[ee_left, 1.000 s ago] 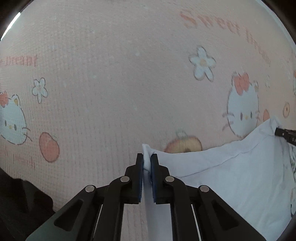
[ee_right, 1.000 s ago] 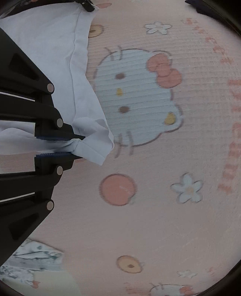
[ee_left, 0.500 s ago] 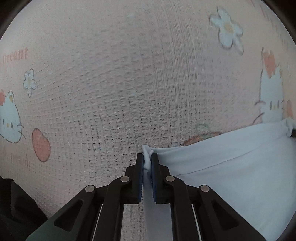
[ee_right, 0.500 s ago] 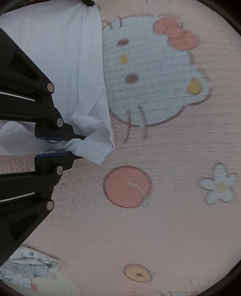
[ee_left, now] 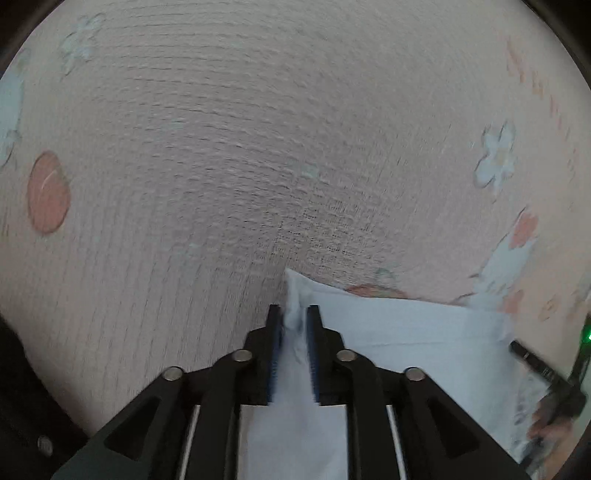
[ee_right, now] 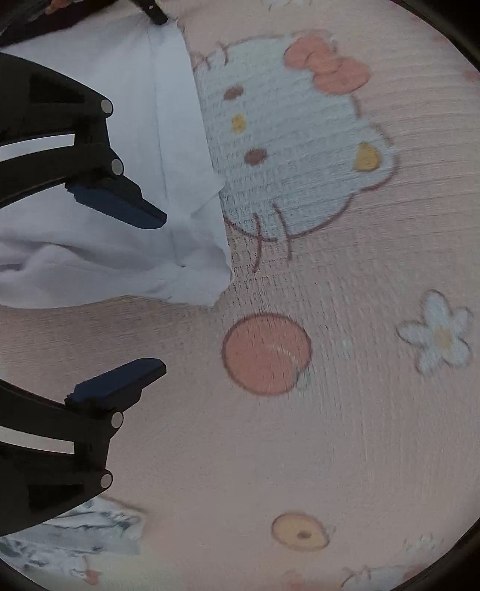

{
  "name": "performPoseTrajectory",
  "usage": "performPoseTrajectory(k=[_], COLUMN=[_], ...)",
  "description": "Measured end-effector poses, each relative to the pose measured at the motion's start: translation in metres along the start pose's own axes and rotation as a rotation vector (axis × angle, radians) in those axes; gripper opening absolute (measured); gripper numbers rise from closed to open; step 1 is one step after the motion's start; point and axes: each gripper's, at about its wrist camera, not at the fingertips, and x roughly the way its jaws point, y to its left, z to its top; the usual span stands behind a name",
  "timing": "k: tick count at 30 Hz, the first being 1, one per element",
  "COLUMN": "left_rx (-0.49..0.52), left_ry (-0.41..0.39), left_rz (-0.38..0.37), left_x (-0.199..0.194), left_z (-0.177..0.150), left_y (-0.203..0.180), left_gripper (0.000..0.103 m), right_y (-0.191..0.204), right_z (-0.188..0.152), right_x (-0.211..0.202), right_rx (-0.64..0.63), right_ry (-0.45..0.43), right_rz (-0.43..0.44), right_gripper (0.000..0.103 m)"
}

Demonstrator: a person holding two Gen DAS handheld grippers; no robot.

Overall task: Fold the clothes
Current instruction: 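Move both open grippers to the navy-trimmed hem of the spread shirt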

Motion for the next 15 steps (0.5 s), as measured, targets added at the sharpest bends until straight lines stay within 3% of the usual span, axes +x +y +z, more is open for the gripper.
performPoseTrajectory(k=[1,3,9,15], left_rx=[-0.003,-0.008,-0.005,0.144], left_ry=[0.001,0.002,0.014,-0.026], left_rz=[-0.010,-0.031,-0.096,-0.079], left_x=[-0.007,-0.020,-0.062,-0.123], left_z=[-0.001,-0.002,-0.009,-0.051], left_y=[0.000,-0.001,-0.010,-0.029], left_gripper=[0.032,0.069,0.071,0.071], right_y=[-0.001,0.000,0.004,0.008], right_z=[0.000,-0.013,-0.052,-0.092], right_x=[-0.005,-0.021,-0.069,-0.117], right_rx=[0.006,-0.008,-0.050,-0.089], right_ry=[0.003,-0.001,-0.011,-0.023], right_rz=[0.004,-0.006,-0.035,-0.061], right_gripper=[0.073,0.073,0.074,0.074])
